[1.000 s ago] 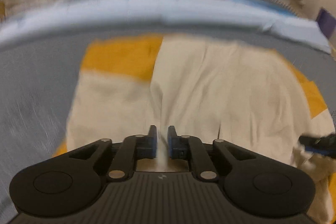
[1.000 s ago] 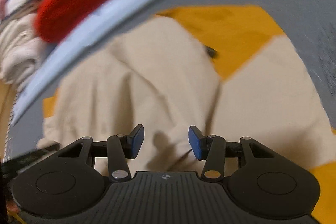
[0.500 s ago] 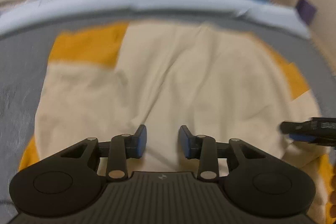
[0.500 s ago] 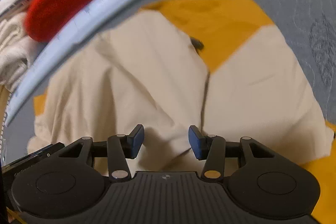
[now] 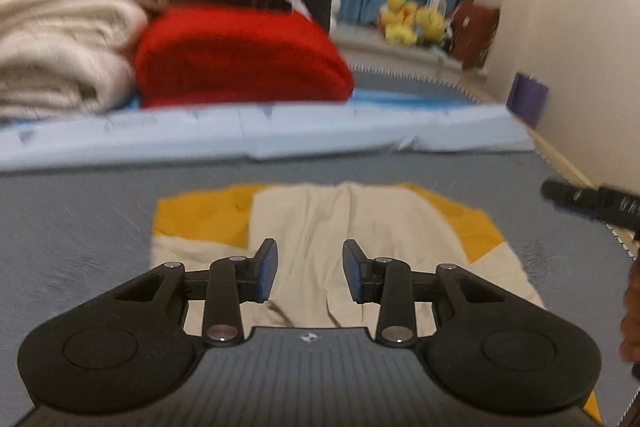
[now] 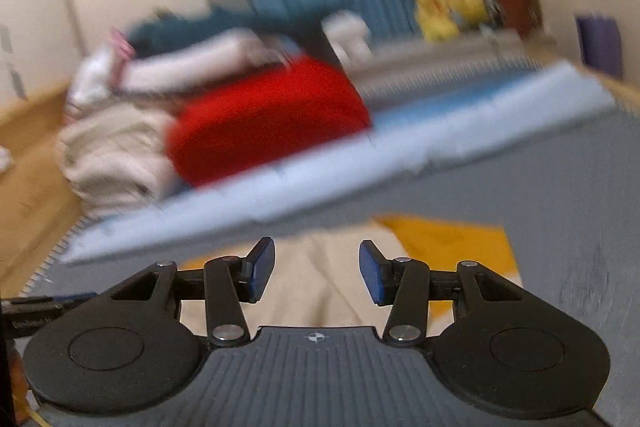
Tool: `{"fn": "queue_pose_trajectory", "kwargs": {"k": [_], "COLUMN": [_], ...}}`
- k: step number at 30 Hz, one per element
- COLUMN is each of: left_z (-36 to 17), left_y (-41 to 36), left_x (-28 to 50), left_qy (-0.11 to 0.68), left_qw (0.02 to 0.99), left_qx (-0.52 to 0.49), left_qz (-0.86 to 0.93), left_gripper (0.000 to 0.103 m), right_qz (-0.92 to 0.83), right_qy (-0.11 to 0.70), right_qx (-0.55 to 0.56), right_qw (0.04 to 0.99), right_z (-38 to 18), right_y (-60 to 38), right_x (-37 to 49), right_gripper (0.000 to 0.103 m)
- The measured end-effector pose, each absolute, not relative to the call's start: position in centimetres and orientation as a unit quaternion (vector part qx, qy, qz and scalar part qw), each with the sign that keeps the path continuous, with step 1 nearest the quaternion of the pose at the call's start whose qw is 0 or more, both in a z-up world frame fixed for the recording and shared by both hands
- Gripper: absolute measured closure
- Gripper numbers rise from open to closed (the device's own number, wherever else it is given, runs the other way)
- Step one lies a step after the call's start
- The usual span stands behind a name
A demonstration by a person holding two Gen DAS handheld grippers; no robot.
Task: Fold large clothes
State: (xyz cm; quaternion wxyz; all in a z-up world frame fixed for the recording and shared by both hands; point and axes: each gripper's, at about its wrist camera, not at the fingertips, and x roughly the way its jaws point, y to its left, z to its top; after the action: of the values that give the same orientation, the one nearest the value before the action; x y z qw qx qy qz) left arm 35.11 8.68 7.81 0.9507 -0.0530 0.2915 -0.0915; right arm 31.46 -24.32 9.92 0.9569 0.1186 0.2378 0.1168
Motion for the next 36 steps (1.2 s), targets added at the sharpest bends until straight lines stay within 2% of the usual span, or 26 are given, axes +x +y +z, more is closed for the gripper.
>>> {"fn": "queue_pose_trajectory", "kwargs": {"k": [5, 16, 22, 26, 30, 33, 35, 36], "left_z": [13.9, 24.5, 28.3, 24.6, 15.1, 7.3, 3.1, 1.6], "left_y": [10.7, 11.6, 11.0, 10.8, 10.8, 11.4, 12.2, 12.7], "left_x": [24.0, 0.0, -7.7, -9.0, -6.3, -4.1, -2.0, -1.2], "left_qy": [0.259, 0.169, 0.125, 0.139, 0.175, 0.239, 0.322, 0.355], "left_qw": [0.962, 0.982, 0.986, 0.983, 0.981, 0.968, 0.940, 0.926], "left_qx": [-0.057, -0.052, -0.065, -0.078, -0.061, -0.078, -0.102, -0.116], "left_qz": [-0.070, -0.071, -0.088, -0.087, -0.056, -0.010, 0.036, 0.057], "left_gripper": [0.060, 0.060, 0.052, 0.052, 0.052, 0.062, 0.074, 0.074], "right_qz": [0.134, 0.111, 0.092, 0.072, 0.028, -0.024, -0.050, -0.062], "right_qy": [0.157, 0.034, -0.028, 0.007, 0.087, 0.165, 0.207, 0.226], "right_qx": [0.131, 0.105, 0.085, 0.086, 0.097, 0.116, 0.117, 0.113], "right_qw": [0.970, 0.988, 0.992, 0.994, 0.991, 0.979, 0.970, 0.965], "right_z": [16.1, 27.6, 32.6, 29.6, 20.8, 13.3, 9.3, 7.5], "right_y": [-25.5, -31.1, -34.2, -35.6, -36.6, -37.2, -37.3, -37.3], "right_x": [21.4, -3.4, -11.8, -12.1, -8.6, -4.9, -2.6, -1.7], "right_gripper": [0.054, 0.053, 0.043, 0.042, 0.043, 0.050, 0.052, 0.053]}}
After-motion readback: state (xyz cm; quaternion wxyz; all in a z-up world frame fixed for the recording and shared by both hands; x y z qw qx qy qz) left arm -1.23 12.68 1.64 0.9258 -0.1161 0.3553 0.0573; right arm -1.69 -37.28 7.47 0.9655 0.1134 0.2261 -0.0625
